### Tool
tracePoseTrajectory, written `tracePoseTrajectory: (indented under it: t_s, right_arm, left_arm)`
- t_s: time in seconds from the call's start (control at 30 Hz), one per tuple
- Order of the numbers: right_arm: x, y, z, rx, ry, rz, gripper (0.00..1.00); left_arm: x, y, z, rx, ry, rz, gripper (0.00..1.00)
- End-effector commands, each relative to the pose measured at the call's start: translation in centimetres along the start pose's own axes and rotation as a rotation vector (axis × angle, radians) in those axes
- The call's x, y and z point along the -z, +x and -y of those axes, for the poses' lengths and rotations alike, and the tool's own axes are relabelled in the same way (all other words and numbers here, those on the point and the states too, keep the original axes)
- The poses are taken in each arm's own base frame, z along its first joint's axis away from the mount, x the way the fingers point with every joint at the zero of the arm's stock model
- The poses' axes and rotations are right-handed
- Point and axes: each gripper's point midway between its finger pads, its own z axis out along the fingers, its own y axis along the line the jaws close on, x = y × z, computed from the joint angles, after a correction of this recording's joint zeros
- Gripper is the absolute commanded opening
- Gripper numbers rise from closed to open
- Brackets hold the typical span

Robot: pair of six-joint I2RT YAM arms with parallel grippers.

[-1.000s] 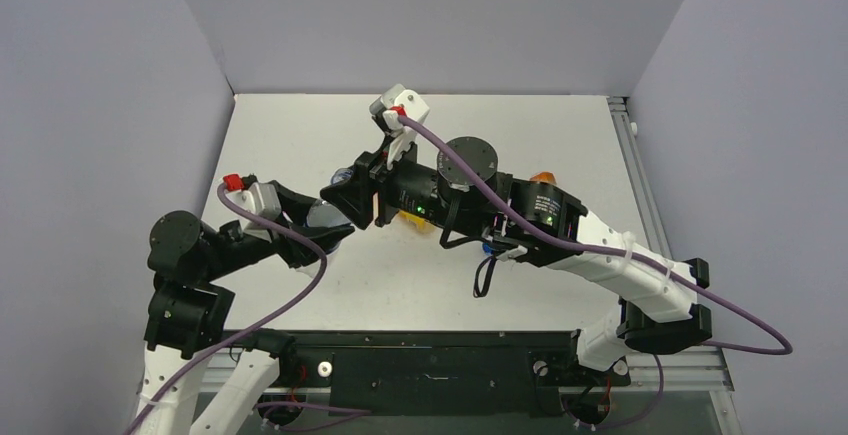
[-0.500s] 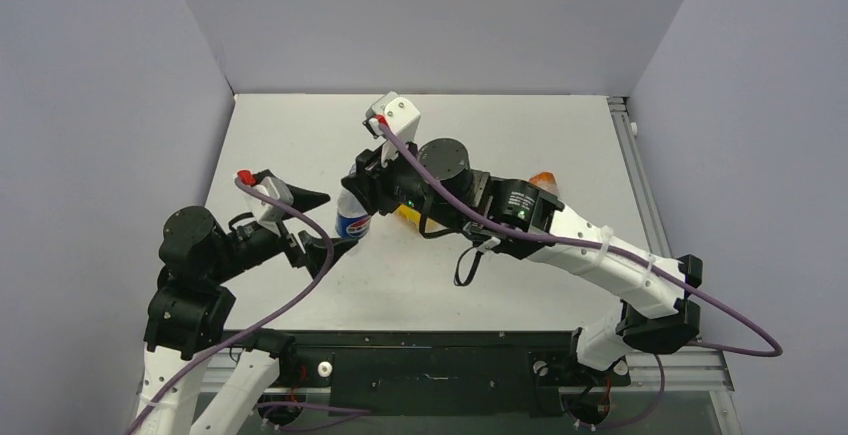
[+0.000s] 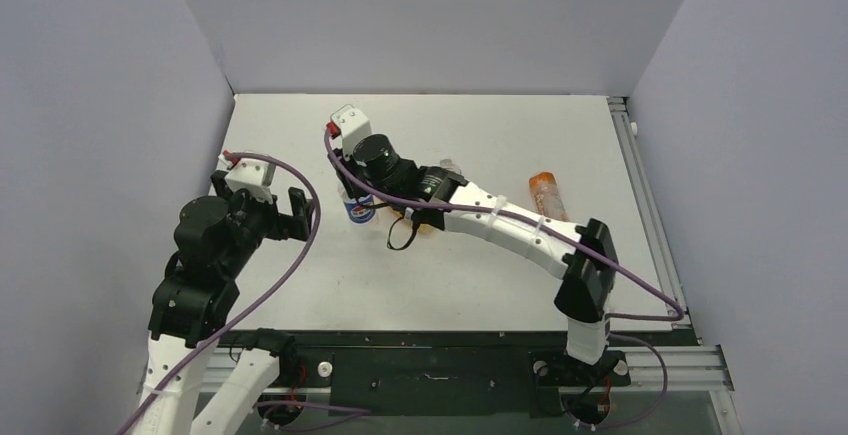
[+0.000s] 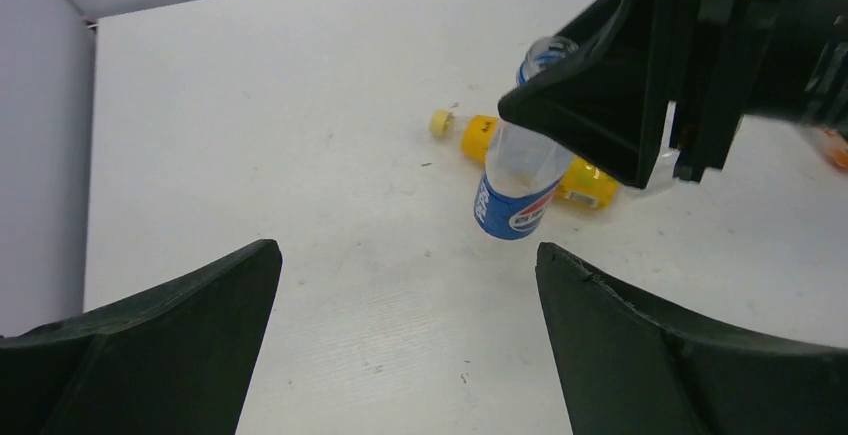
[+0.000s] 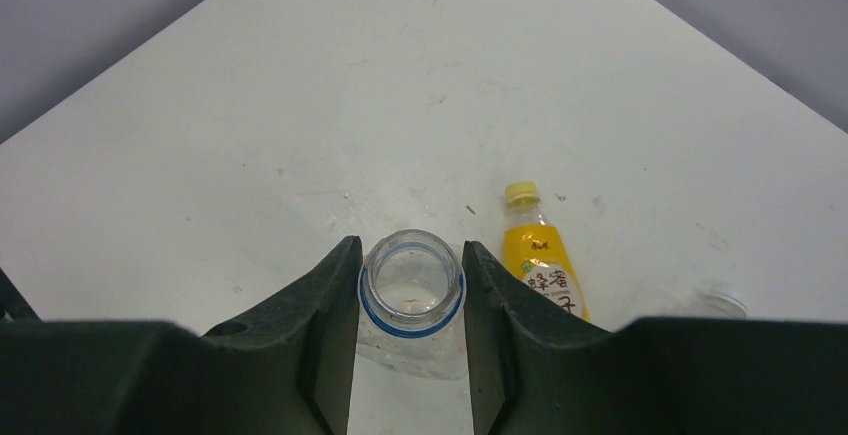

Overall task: Unscrew the bottle caps
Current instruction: Place the plastic bottle at the center of the board.

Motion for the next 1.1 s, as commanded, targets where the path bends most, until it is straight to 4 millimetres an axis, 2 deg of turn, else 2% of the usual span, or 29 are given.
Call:
tracePoseTrajectory:
  t_s: [0.0, 0.1, 0.2, 0.27, 0.43, 0.67, 0.83, 0.93, 1.0, 1.03, 1.07]
  right_arm:
    - [-2.9, -3.1, -0.1, -0.042, -0.018, 0.114, 0.00]
    - [-5.5, -2.3, -0.2, -0.053, -0.016, 0.105, 0.00]
    - [-7.0, -2.5, 0.0, -0.067, -0.010, 0.128, 0.00]
    - [-8.2, -1.9, 0.0, -0.075, -0.007, 0.124, 0.00]
    - [-9.5, -1.4, 0.4, -0.098, 0.009, 0.136, 0.00]
    - [-11.0, 0.8, 0.3, -0.092, 0.016, 0.097, 0.00]
    - [-11.5, 2.1, 0.5, -0.085, 0.020, 0.069, 0.02]
    - [-11.7, 2.5, 0.6, -0.083, 0.026, 0.059, 0.07]
    - [-11.7, 2.5, 0.6, -0.082, 0.024, 0.057, 0.17]
    - [-11.6, 2.5, 0.6, -0.083, 0.024, 0.057, 0.28]
    - [-11.6, 2.5, 0.7, -0.086, 0.025, 0.056, 0.34]
  left_arm:
    - [-0.3, -2.0, -4.5, 0.070, -0.256, 0.069, 0.97]
    - [-0.7, -1.3, -5.3, 0.080, -0.296, 0.020, 0.97]
    - [-0.9, -0.8, -5.3, 0.072, -0.290, -0.022, 0.97]
    - [-0.9, -0.6, -5.2, 0.069, -0.283, -0.034, 0.97]
    - [-0.6, -0.7, -4.9, 0.081, -0.268, -0.031, 0.97]
    - [-0.3, -0.3, -4.5, 0.101, -0.253, -0.048, 0.97]
    - [0.2, -1.3, -3.9, 0.124, -0.226, -0.032, 0.97]
    - [0.3, -1.3, -3.6, 0.128, -0.213, -0.037, 0.97]
    - [0.4, -1.1, -3.6, 0.128, -0.211, -0.042, 0.97]
    - [0.4, -1.1, -3.5, 0.127, -0.208, -0.045, 0.97]
    - [0.4, -1.0, -3.5, 0.125, -0.207, -0.046, 0.97]
